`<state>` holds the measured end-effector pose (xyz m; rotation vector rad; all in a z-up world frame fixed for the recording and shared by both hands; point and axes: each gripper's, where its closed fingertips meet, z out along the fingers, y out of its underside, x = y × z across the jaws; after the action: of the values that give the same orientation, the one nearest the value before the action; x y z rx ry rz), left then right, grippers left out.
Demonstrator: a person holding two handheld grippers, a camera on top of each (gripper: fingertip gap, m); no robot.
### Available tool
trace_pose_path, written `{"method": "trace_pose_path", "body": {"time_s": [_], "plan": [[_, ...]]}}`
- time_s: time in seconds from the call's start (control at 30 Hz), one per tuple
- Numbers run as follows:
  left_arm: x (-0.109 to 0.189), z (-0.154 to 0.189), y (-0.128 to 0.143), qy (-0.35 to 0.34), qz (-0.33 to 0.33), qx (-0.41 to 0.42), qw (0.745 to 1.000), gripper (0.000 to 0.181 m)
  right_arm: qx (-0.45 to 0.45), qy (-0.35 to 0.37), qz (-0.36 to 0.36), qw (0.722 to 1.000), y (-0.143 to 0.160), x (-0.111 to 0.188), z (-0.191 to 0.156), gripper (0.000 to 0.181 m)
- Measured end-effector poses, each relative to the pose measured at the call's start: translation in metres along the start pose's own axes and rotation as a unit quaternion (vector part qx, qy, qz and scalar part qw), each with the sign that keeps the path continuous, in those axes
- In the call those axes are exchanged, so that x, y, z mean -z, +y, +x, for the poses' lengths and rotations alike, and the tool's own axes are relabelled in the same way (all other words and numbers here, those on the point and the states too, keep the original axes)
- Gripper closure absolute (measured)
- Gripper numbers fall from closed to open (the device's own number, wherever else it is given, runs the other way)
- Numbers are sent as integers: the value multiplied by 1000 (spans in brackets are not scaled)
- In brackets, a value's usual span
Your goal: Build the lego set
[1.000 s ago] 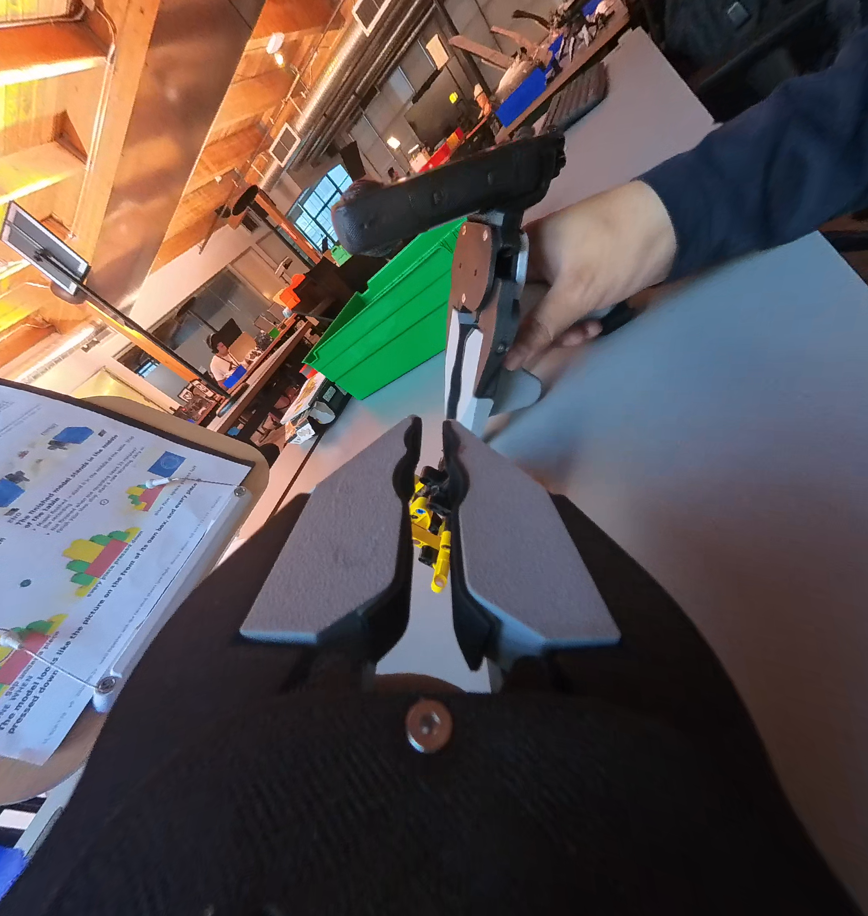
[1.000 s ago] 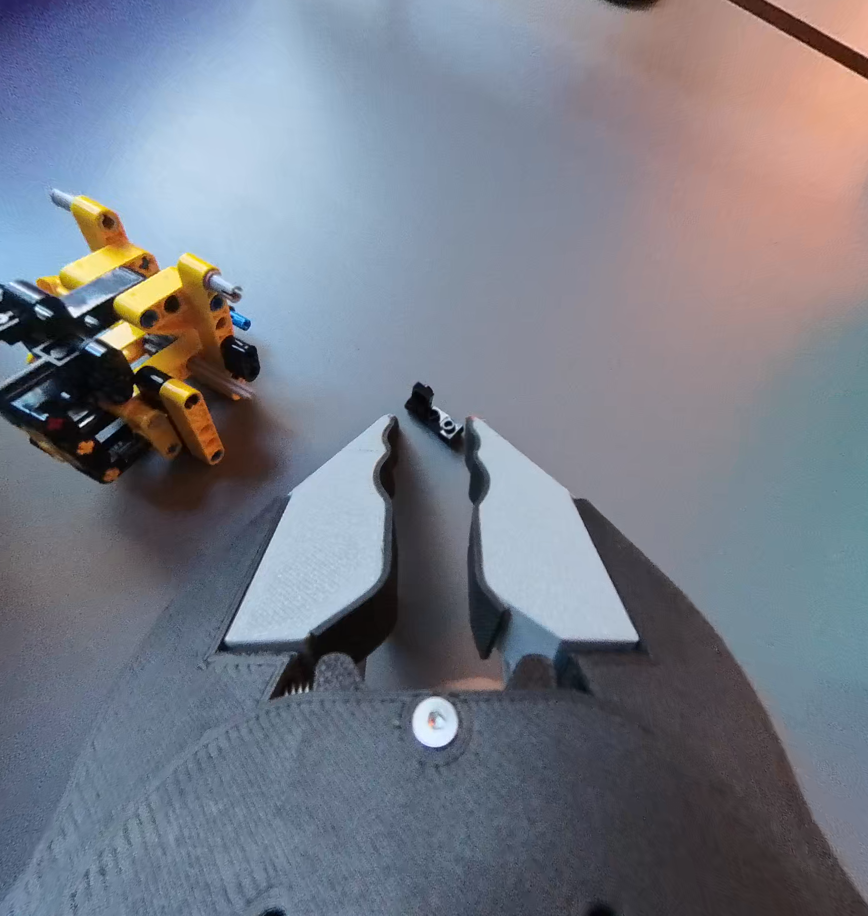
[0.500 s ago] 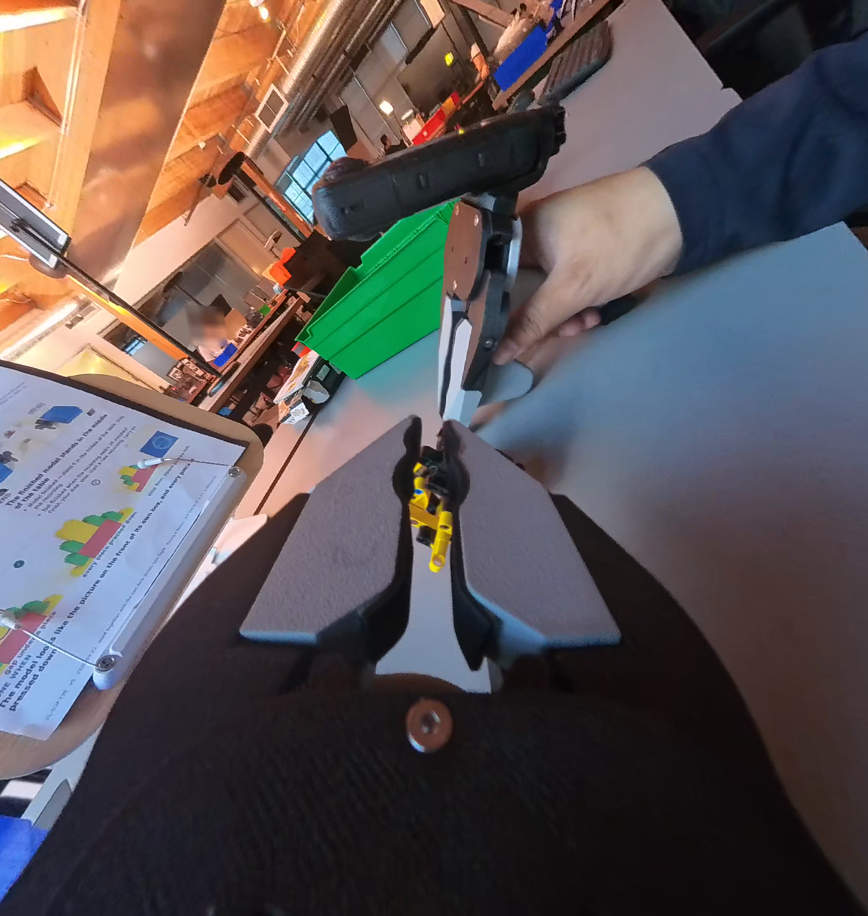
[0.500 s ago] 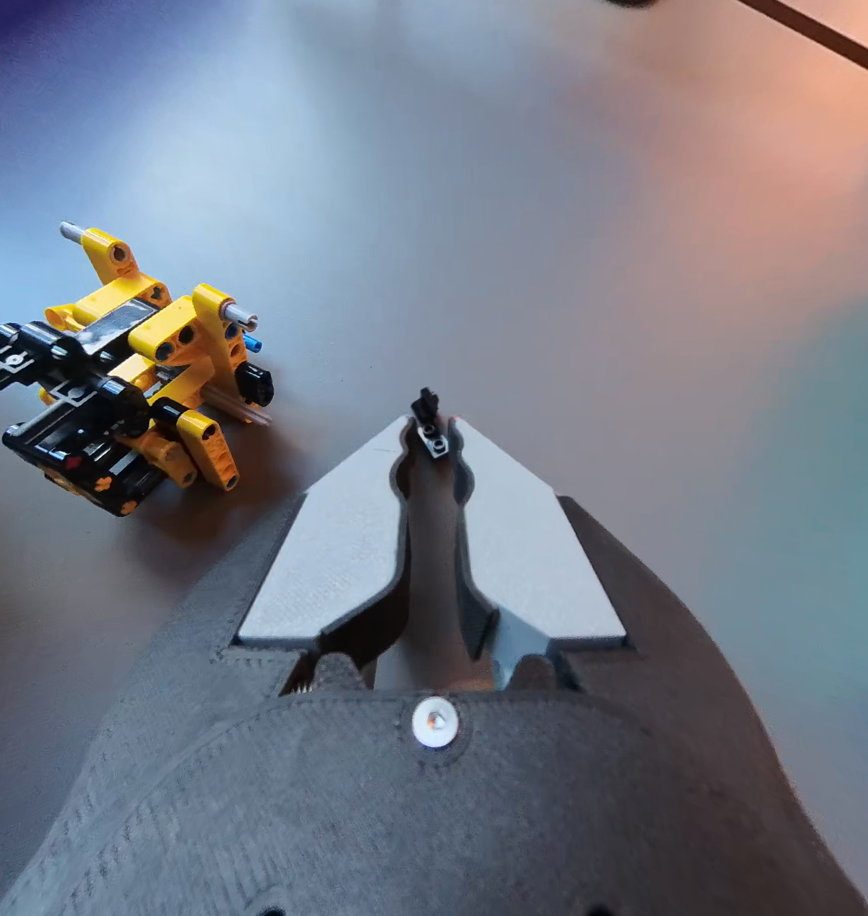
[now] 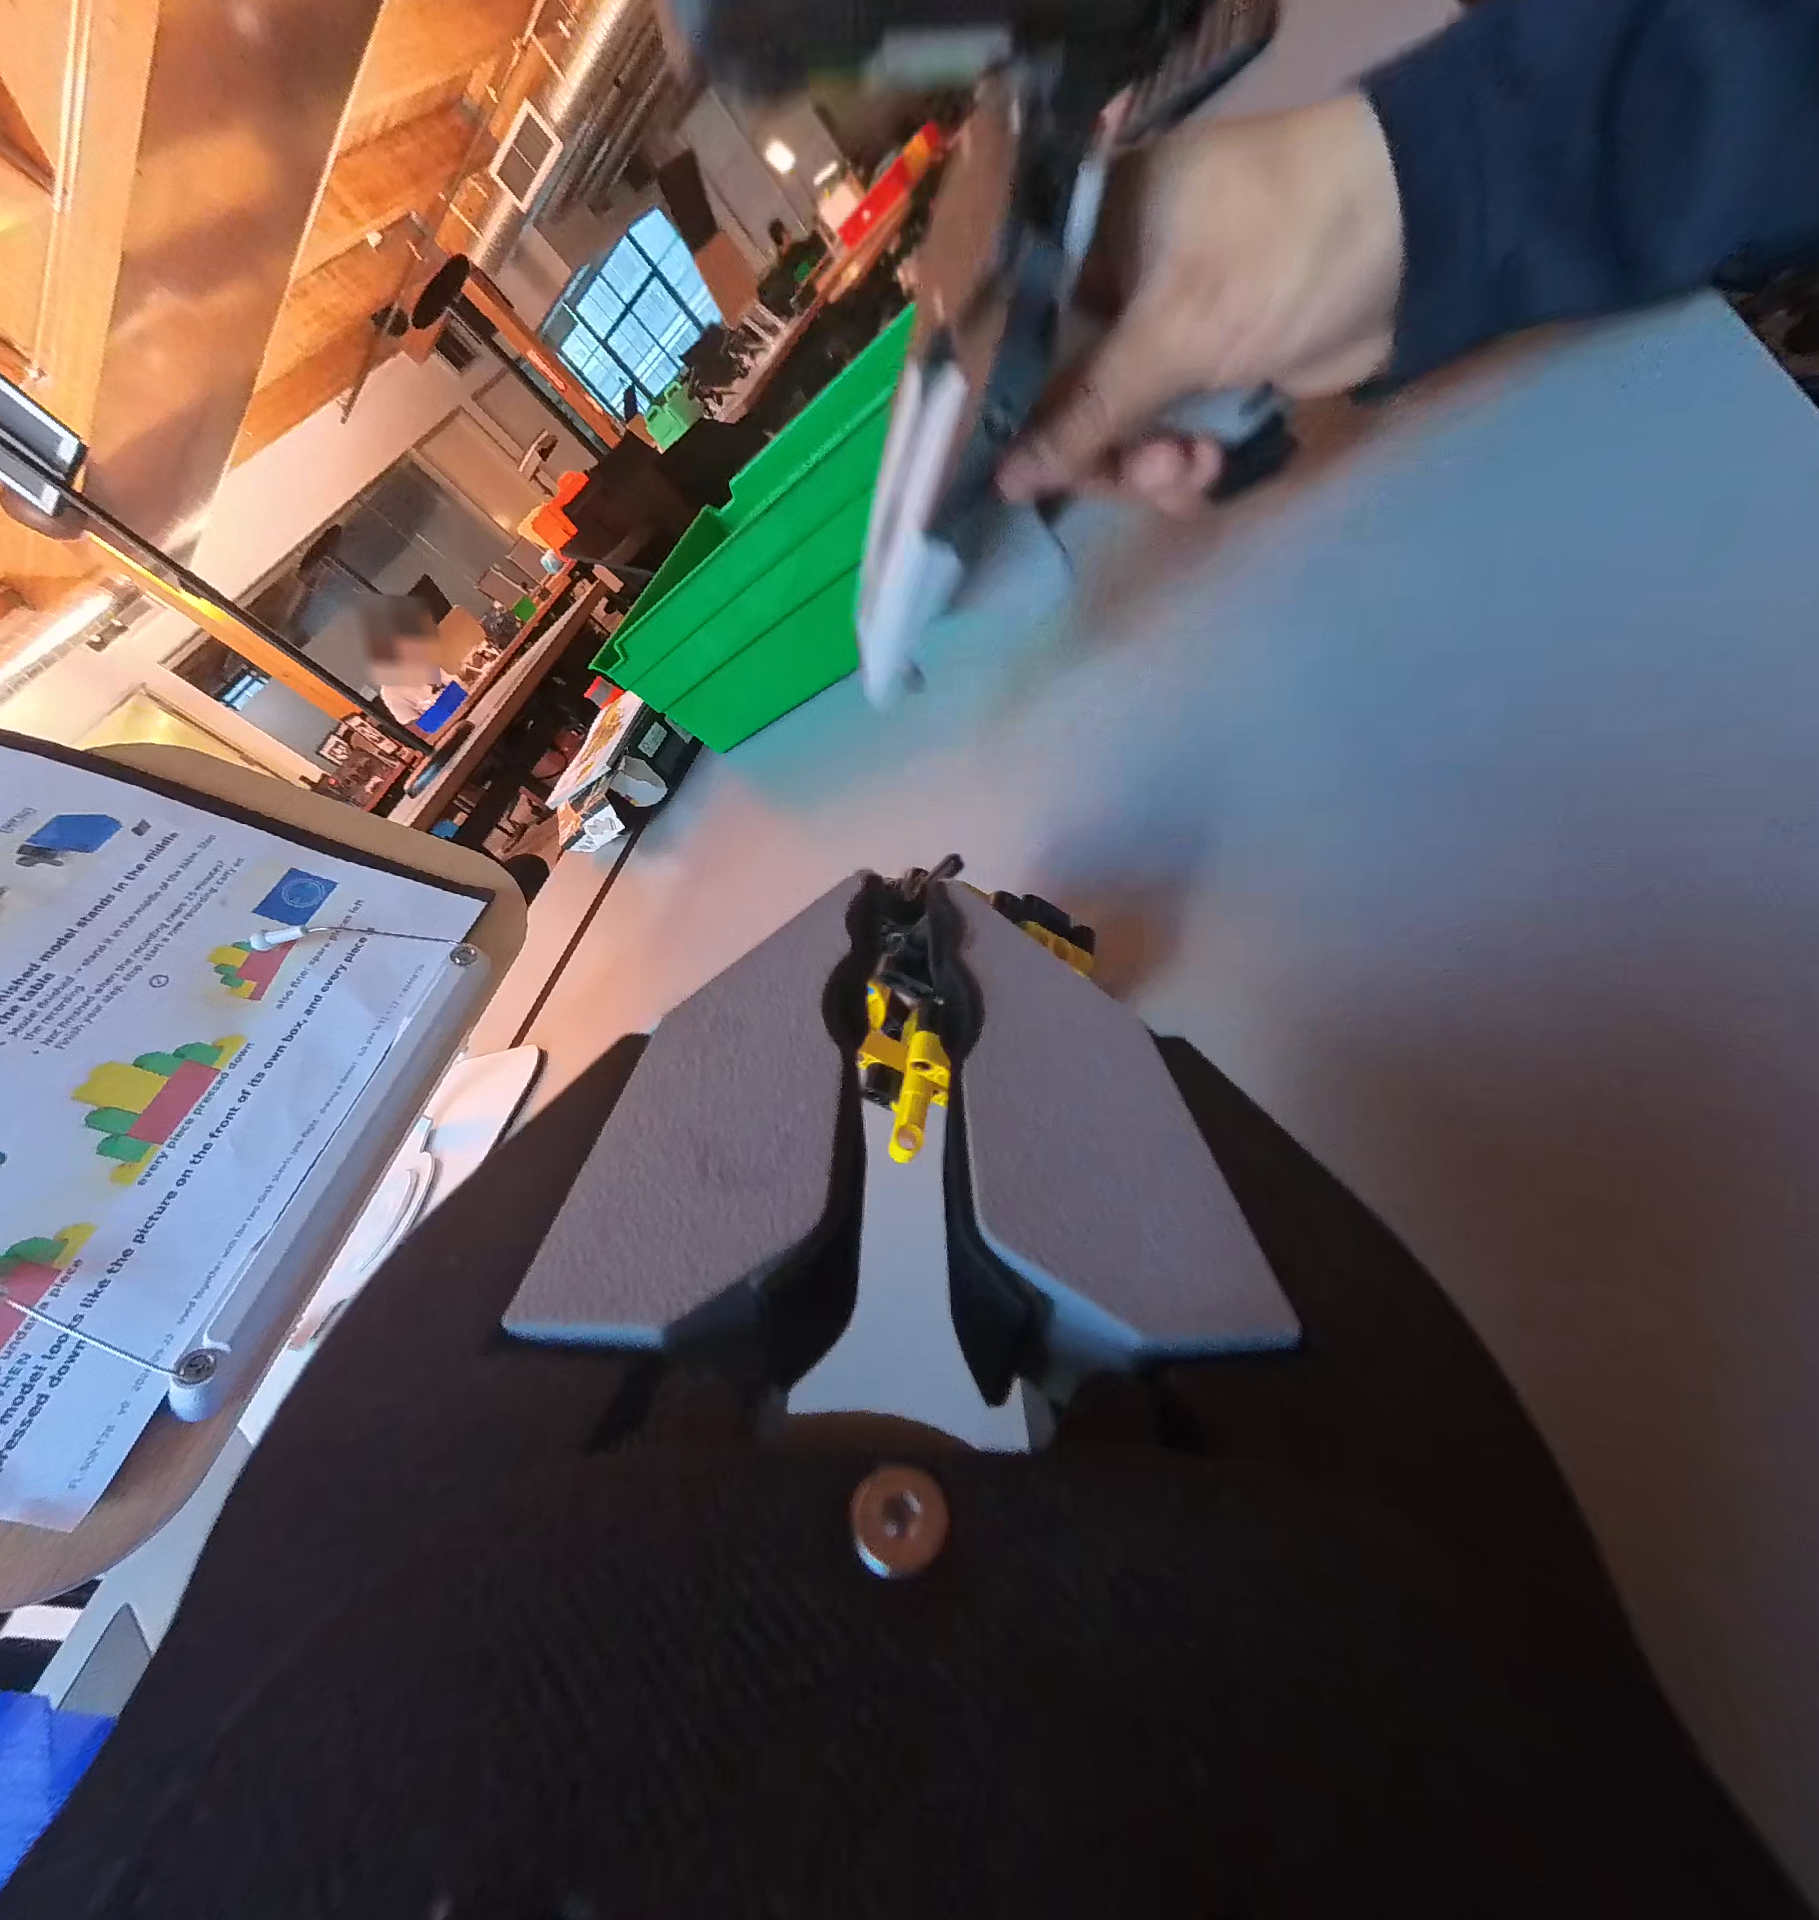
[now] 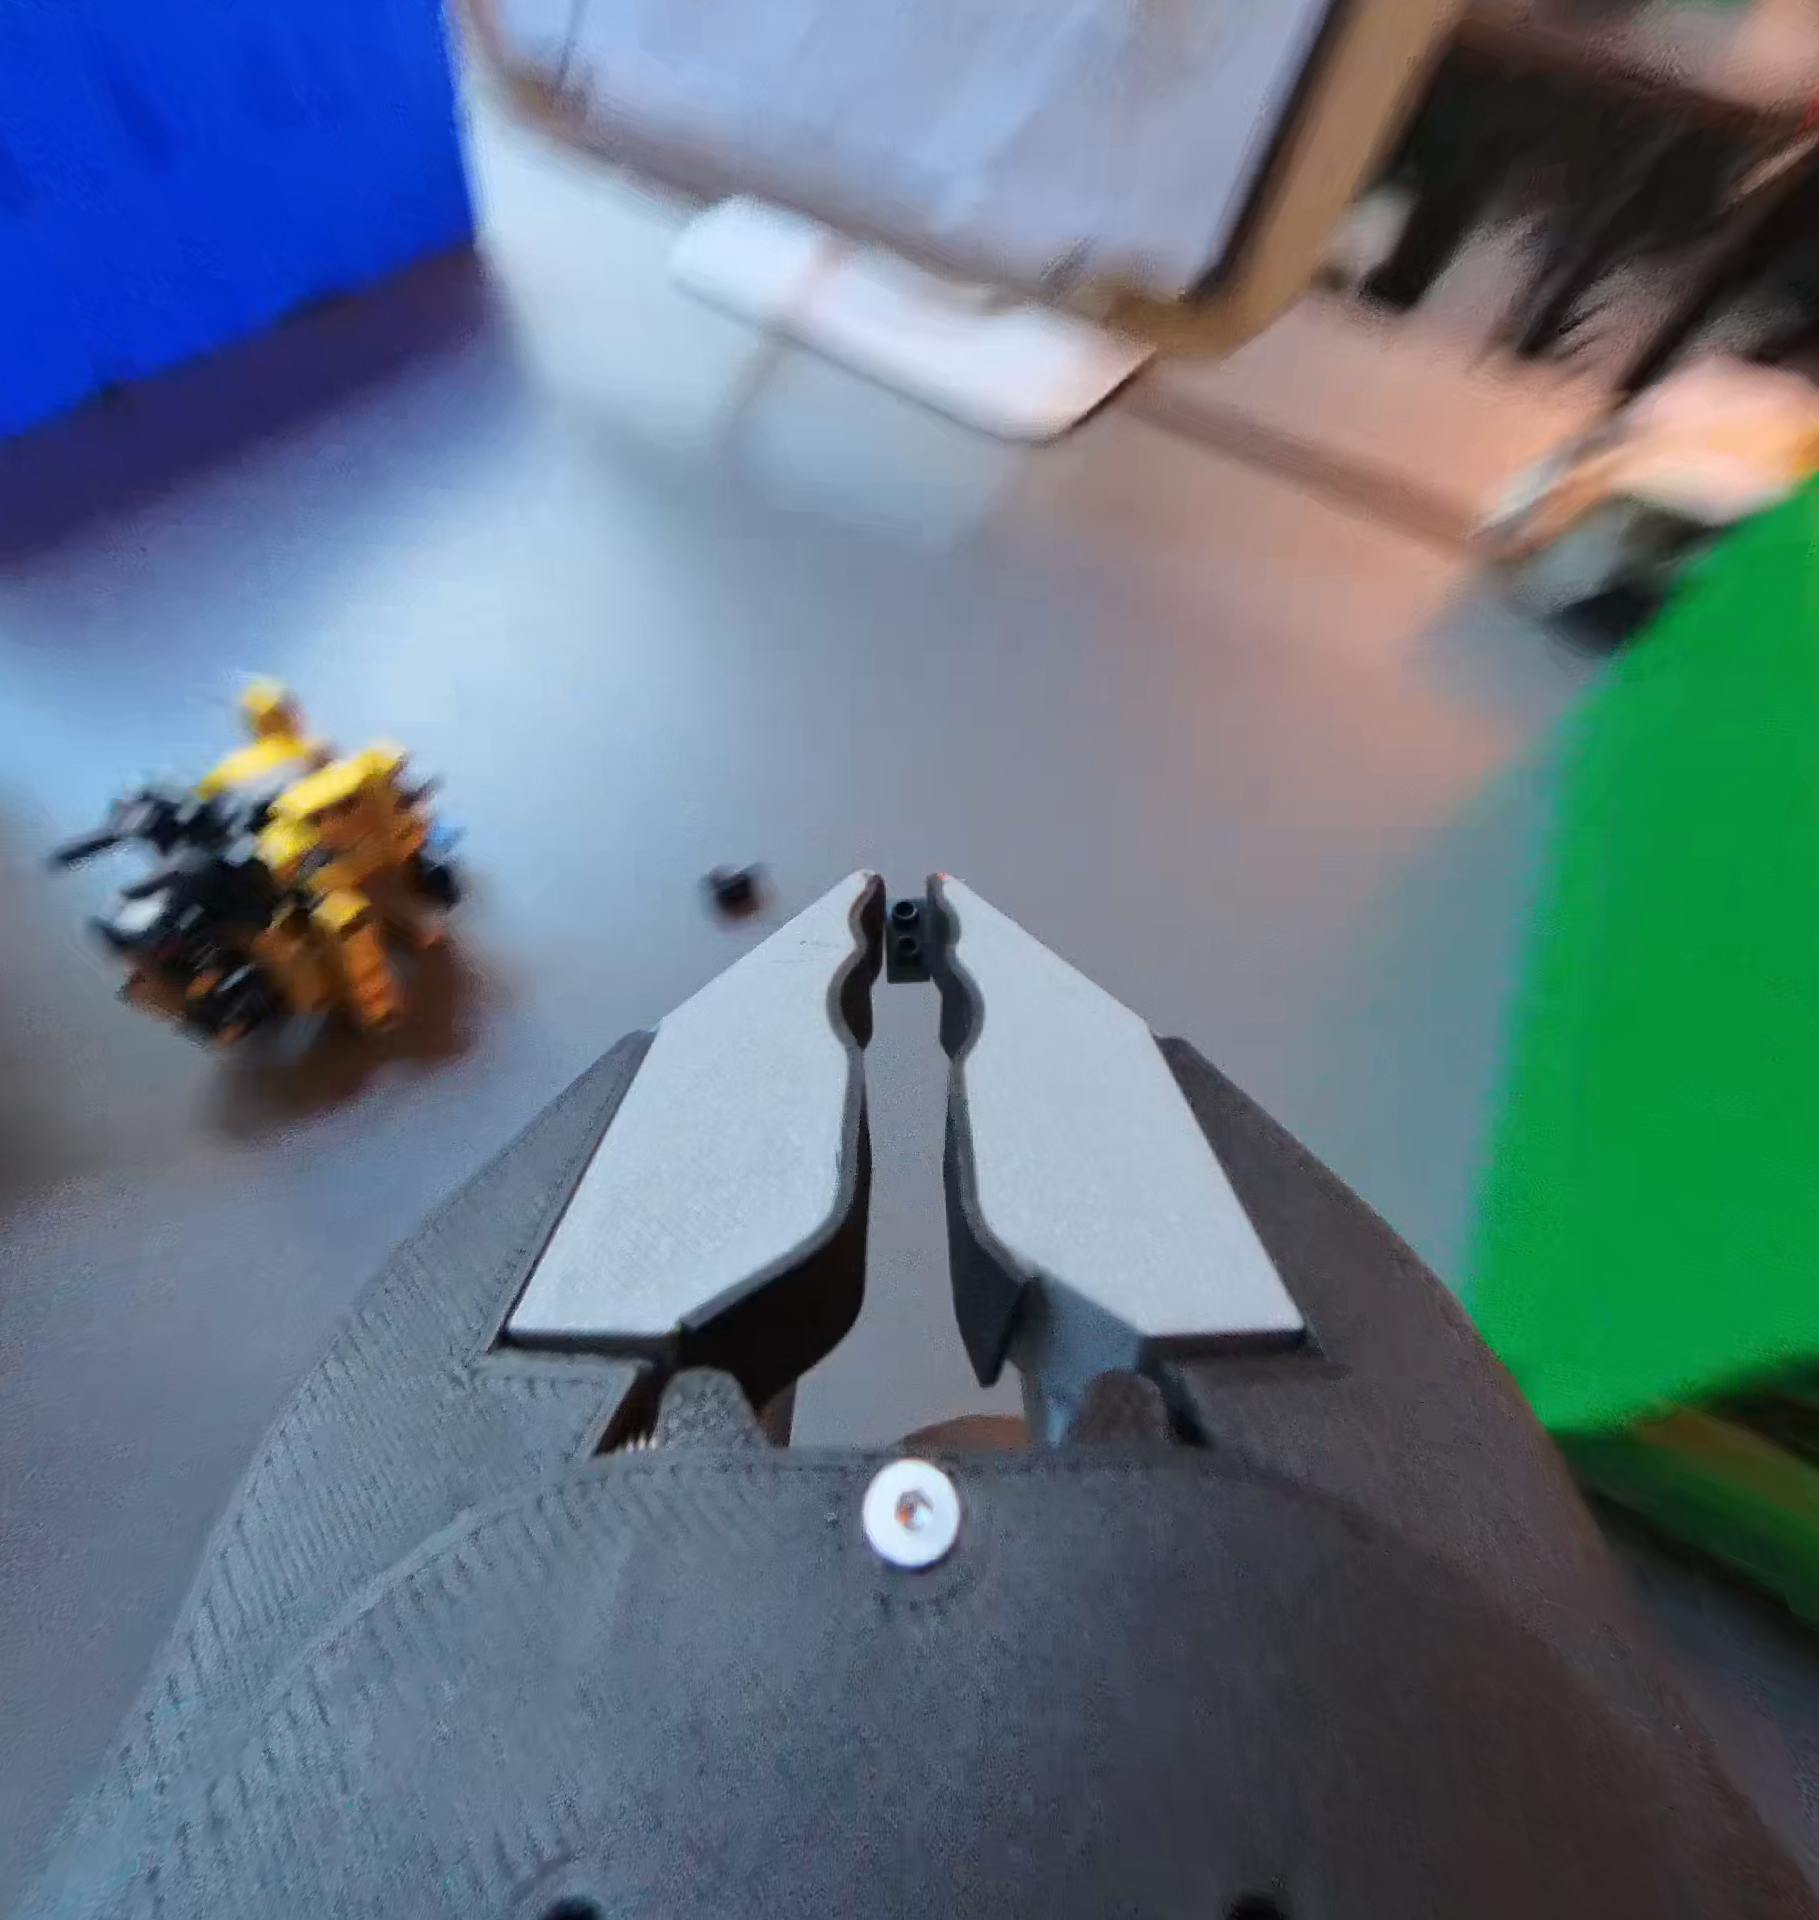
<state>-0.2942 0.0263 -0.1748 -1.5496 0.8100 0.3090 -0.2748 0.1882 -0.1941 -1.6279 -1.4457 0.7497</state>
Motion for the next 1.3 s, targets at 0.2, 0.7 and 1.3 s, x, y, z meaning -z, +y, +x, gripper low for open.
{"method": "trace_pose_path", "body": {"time_s": [0.2,0.7,1.3], "plan": [[-3,2,8,7,-21,21,1000,176,-68,199,-21,977,-40,77,171,158],[-1,-21,31,-31,-73,73,994,174,67,-133,-68,987,-7,-25,-34,153],[1,-21,52,-9,-124,105,987,165,40,222,-38,973,-57,50,184,164]]}}
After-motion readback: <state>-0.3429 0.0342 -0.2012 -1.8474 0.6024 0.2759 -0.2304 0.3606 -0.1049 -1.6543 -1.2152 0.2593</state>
